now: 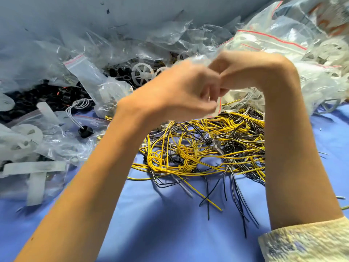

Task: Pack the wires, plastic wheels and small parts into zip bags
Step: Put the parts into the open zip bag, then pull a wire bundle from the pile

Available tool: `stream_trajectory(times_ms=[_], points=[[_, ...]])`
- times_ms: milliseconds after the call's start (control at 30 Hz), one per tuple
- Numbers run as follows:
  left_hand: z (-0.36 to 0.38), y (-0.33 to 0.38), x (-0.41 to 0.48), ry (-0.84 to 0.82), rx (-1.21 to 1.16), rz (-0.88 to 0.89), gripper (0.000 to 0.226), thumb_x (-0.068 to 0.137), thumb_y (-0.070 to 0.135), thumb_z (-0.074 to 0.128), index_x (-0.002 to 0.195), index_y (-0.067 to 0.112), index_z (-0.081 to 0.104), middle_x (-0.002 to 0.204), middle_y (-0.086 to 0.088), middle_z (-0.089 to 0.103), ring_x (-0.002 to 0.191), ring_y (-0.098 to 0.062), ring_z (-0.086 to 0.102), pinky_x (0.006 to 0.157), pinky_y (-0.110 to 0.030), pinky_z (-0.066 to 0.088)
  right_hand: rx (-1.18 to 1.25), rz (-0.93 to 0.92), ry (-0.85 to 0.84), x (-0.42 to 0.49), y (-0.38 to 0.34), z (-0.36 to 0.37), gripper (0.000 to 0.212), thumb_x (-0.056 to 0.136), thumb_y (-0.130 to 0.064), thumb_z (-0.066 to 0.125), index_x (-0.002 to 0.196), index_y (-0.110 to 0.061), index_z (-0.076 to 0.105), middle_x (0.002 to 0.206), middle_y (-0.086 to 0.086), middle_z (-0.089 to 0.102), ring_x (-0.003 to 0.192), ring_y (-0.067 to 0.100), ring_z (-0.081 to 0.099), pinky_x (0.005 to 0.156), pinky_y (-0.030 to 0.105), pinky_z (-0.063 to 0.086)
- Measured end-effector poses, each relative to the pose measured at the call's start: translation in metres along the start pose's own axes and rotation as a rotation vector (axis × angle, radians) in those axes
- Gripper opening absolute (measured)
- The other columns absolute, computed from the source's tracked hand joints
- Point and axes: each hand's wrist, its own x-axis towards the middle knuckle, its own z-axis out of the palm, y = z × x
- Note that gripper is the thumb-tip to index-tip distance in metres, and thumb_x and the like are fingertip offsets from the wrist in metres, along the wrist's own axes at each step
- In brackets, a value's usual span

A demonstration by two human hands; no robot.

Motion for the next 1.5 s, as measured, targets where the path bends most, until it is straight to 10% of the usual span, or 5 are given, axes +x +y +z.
stream_trajectory(times_ms=[200, 867, 1067, 1333, 1500], points=[[0.039, 0.009, 0.002, -0.473, 0.117, -0.091, 0.018, 0.084, 0.037, 0.059, 0.094, 0.026, 0.07, 0.09, 0.005, 0.07, 0.083, -0.014, 0.063, 0.073, -0.026, 0.052, 0.071, 0.073, -0.095, 0.006, 0.006, 0.003, 0.011, 0.09, -0.017, 0.062, 0.092, -0.014, 0.073, 0.082, -0.002, 0.073, 0.072, 0.004, 0.068, 0.072, 0.018, 0.053], [0.07, 0.006, 0.005, -0.298, 0.151, -0.111, 0.036, 0.082, 0.025, 0.059, 0.114, 0.012, 0.047, 0.093, -0.005, 0.057, 0.086, -0.029, 0.054, 0.068, -0.032, 0.045, 0.089, 0.087, -0.096, 0.01, 0.007, 0.006, 0.015, 0.092, -0.024, 0.06, 0.097, -0.016, 0.072, 0.087, -0.002, 0.074, 0.078, 0.006, 0.069, 0.077, 0.02, 0.054], [0.058, 0.011, 0.004, -0.495, -0.016, -0.014, 0.029, 0.08, 0.019, 0.06, 0.106, 0.032, 0.062, 0.1, 0.01, 0.053, 0.071, 0.002, 0.049, 0.062, -0.018, 0.041, 0.104, 0.088, -0.103, 0.01, 0.007, 0.007, 0.016, 0.093, -0.024, 0.059, 0.098, -0.016, 0.071, 0.089, 0.0, 0.073, 0.081, 0.01, 0.069, 0.078, 0.022, 0.053], [0.069, 0.013, 0.004, -0.414, 0.222, -0.05, 0.029, 0.081, 0.015, 0.058, 0.106, 0.024, 0.068, 0.104, -0.002, 0.06, 0.092, -0.025, 0.059, 0.07, -0.028, 0.05, 0.11, 0.09, -0.104, 0.009, 0.008, 0.006, 0.017, 0.093, -0.026, 0.059, 0.101, -0.017, 0.071, 0.09, 0.0, 0.073, 0.082, 0.01, 0.069, 0.08, 0.023, 0.054], [0.077, 0.017, -0.001, -0.453, 0.379, -0.074, 0.037, 0.089, 0.015, 0.048, 0.122, 0.025, 0.06, 0.114, -0.006, 0.047, 0.075, -0.024, 0.043, 0.046, -0.025, 0.02, 0.115, 0.093, -0.102, 0.009, 0.009, 0.005, 0.017, 0.093, -0.027, 0.058, 0.101, -0.019, 0.071, 0.09, -0.001, 0.073, 0.082, 0.01, 0.07, 0.08, 0.024, 0.054]])
